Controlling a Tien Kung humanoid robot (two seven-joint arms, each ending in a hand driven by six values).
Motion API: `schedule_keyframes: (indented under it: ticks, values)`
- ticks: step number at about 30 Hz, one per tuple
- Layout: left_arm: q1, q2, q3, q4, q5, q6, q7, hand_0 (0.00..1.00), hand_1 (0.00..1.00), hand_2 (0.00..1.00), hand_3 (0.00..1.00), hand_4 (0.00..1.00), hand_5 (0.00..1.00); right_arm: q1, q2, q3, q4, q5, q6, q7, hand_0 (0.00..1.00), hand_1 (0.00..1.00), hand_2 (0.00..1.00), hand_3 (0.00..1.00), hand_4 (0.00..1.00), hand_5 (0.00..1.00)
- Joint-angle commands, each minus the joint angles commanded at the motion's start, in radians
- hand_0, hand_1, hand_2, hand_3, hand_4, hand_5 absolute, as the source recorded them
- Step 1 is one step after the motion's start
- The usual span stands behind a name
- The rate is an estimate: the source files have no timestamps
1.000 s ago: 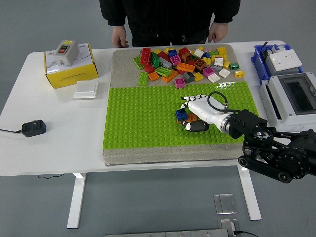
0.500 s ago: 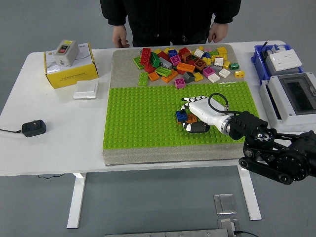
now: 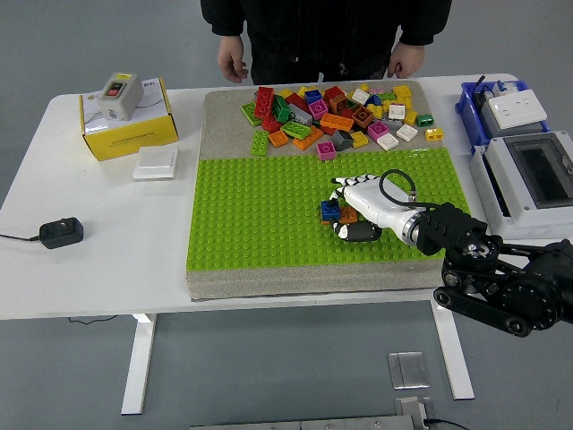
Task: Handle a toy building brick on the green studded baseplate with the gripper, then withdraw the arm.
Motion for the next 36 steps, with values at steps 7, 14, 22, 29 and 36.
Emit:
schedule_keyframes:
  ticks: [7, 14, 22, 29, 36]
  values:
    - [0.002, -0.001, -0.005, 0.000, 0.004, 0.000, 0.000, 0.649, 0.612, 0.546, 0.658, 0.389, 0.497, -0.008, 0.002, 0.004, 0.007, -0.014, -0.006, -0.009, 0.916, 0.938, 0.981, 0.712, 0.503, 0.609]
    - [0.003, -0.002, -0.006, 0.000, 0.005, 0.000, 0.000, 0.649, 0.612, 0.546, 0.658, 0.389, 0.497, -0.016, 0.008, 0.014, 0.012, -0.026, -0.015, -0.013, 0.915, 0.938, 0.979, 0.711, 0.502, 0.608]
    - [0.005, -0.003, -0.007, 0.000, 0.008, 0.000, 0.000, 0.649, 0.612, 0.546, 0.658, 0.389, 0.497, -0.022, 0.009, 0.026, 0.018, -0.036, -0.021, -0.015, 0.915, 0.937, 0.978, 0.711, 0.501, 0.607]
    - [0.006, -0.003, -0.007, 0.000, 0.008, 0.000, 0.001, 0.649, 0.612, 0.546, 0.657, 0.389, 0.497, -0.024, 0.008, 0.026, 0.019, -0.035, -0.022, -0.015, 0.914, 0.935, 0.978, 0.710, 0.500, 0.607]
    - [0.006, -0.003, -0.007, 0.000, 0.008, 0.000, 0.000, 0.649, 0.612, 0.546, 0.657, 0.388, 0.497, -0.027, 0.007, 0.022, 0.023, -0.034, -0.022, -0.016, 0.913, 0.935, 0.978, 0.711, 0.498, 0.606]
